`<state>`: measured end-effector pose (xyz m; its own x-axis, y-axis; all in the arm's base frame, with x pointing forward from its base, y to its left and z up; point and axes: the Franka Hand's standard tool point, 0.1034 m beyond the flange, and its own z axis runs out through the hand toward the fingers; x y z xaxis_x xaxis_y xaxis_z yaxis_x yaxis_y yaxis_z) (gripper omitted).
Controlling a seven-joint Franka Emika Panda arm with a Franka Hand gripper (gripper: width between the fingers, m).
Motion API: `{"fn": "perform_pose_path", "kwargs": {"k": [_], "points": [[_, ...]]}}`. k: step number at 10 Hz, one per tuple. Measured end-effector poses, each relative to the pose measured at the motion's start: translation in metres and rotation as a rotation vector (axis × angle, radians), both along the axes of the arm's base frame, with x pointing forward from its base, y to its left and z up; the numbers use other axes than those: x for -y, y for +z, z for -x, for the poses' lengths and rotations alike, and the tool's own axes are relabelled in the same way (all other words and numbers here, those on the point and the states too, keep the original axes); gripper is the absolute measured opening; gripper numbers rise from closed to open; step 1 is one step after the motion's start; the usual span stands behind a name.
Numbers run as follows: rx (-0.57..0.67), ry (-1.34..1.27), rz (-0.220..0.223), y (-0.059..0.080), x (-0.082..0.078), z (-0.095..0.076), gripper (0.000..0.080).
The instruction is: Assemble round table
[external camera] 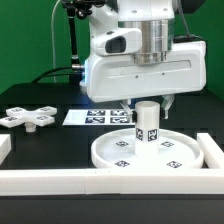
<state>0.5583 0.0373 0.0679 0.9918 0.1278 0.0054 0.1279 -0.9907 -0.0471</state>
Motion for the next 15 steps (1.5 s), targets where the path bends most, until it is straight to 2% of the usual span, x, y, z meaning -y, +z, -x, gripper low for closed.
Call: {"fn": "perform_pose_path", "kwargs": {"k": [3,4,8,9,15], "points": [[-0.025,-0.366,-0.003,-0.0003,-0.0004,0.0011,0.0409],[-0.023,-0.388,0.009,-0.0003,-0.0014,0.0010,0.0409],[-0.038,-0.623,-0.008,-0.0004,-0.0011,0.0009,0.0409],[-0.039,-0.747,-0.022,-0.0003,-0.0008,0.0000,0.0409],[-0.081,-1.496,-0.170,-0.0006,0.0016,-0.0004,0.0409]]}}
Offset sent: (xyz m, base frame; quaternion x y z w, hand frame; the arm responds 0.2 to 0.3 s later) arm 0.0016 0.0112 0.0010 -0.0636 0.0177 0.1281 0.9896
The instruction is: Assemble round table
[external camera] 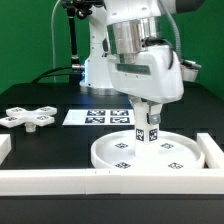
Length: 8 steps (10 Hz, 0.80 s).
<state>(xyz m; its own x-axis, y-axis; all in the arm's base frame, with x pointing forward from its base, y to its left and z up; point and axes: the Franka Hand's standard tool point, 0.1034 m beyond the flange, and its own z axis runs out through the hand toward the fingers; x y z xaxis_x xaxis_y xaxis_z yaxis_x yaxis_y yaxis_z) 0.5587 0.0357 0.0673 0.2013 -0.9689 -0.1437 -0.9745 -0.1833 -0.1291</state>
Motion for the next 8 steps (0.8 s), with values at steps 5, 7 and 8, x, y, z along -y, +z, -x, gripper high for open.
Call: {"fn": "perform_pose_path", "kwargs": {"k": [5,7,8], "points": [[-0.047,-0.308,-0.075,-0.0003,-0.0025,-0.0014,0.0409],[-0.066,-0.452,-0.105,-0.0002,-0.0030,-0.0019,0.0409],[-0.062,-0.619,-0.138,-0.0005,0.0012,-0.0022,0.0409]]}}
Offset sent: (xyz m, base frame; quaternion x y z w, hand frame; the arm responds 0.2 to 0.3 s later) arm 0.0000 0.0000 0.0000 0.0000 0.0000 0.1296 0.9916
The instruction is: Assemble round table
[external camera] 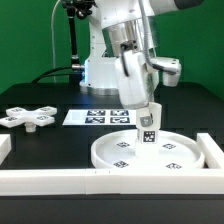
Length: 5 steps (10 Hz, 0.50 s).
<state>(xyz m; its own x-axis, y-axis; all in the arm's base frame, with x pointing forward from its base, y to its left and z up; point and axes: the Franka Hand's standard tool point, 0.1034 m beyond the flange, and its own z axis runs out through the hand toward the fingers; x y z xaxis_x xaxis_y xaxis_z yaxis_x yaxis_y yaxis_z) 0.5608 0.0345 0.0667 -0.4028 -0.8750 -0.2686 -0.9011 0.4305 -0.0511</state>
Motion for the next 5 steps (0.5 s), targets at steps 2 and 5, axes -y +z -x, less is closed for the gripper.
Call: {"fn": "perform_pose_path", "kwargs": {"k": [2,5], "points": [[0.016,-0.238,-0.048,0.0001,0.0062,0.0011,0.0409],[0.011,-0.308,-0.069,0.0008,0.0039,-0.0005,0.0409]]}}
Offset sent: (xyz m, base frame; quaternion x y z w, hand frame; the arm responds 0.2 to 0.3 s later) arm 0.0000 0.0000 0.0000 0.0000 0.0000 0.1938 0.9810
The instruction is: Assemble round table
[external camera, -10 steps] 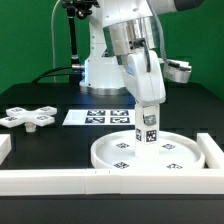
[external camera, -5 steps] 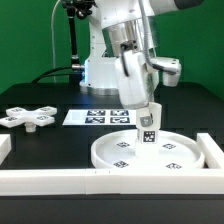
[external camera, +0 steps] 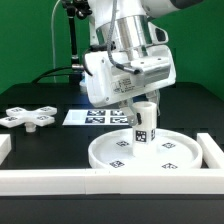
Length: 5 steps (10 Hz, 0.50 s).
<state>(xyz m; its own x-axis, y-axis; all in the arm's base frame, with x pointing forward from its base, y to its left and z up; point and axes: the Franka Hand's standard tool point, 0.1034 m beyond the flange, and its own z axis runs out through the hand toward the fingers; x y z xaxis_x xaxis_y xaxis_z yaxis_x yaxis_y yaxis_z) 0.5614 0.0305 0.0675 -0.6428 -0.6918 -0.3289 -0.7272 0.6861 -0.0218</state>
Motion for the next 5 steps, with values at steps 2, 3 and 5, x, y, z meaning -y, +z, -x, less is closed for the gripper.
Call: {"fn": "perform_pose_path", "kwargs": {"k": [2,3,5], "points": [[-0.032,0.105,-0.011,0.001,-0.008,0.002,0.0481],[-0.035,0.201,-0.001,0.005,-0.012,-0.002,0.0612],[-0.006,0.322,0.021,0.007,-0.014,-0.004,0.0647]]}}
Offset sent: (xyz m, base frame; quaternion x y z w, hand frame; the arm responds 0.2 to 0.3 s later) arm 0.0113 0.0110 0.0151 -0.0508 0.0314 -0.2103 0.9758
